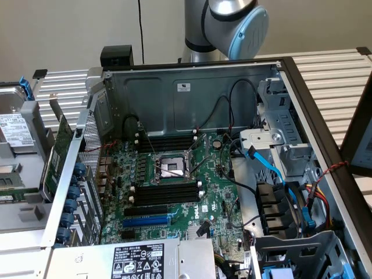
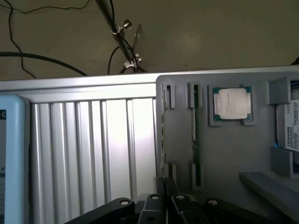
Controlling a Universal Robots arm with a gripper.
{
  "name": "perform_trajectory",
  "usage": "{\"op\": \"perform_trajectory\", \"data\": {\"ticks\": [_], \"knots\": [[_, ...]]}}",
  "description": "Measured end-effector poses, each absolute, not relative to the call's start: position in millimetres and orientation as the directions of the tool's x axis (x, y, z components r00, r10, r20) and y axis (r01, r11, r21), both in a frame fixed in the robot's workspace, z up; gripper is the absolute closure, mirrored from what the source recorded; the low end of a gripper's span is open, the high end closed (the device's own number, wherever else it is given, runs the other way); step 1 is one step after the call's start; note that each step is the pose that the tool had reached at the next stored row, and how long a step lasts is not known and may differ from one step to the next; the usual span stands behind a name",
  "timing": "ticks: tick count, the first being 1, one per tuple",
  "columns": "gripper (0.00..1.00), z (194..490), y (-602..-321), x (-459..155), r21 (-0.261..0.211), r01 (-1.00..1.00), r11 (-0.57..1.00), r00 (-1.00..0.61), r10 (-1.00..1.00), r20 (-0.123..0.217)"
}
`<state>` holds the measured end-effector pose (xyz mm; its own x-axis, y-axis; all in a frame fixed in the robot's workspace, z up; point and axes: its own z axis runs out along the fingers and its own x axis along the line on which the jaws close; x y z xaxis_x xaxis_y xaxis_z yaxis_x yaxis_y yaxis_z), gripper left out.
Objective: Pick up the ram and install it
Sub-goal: 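Pick up the ram and move it above insertion slot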
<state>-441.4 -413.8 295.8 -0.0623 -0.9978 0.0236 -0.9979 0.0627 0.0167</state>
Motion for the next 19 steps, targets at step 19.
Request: {"op": "perform_trajectory", "data": {"ticks": [19], "knots": [[0.87,382,-437,-369,0.021,-0.998,0.063,-0.062,-0.998,0.021]]}}
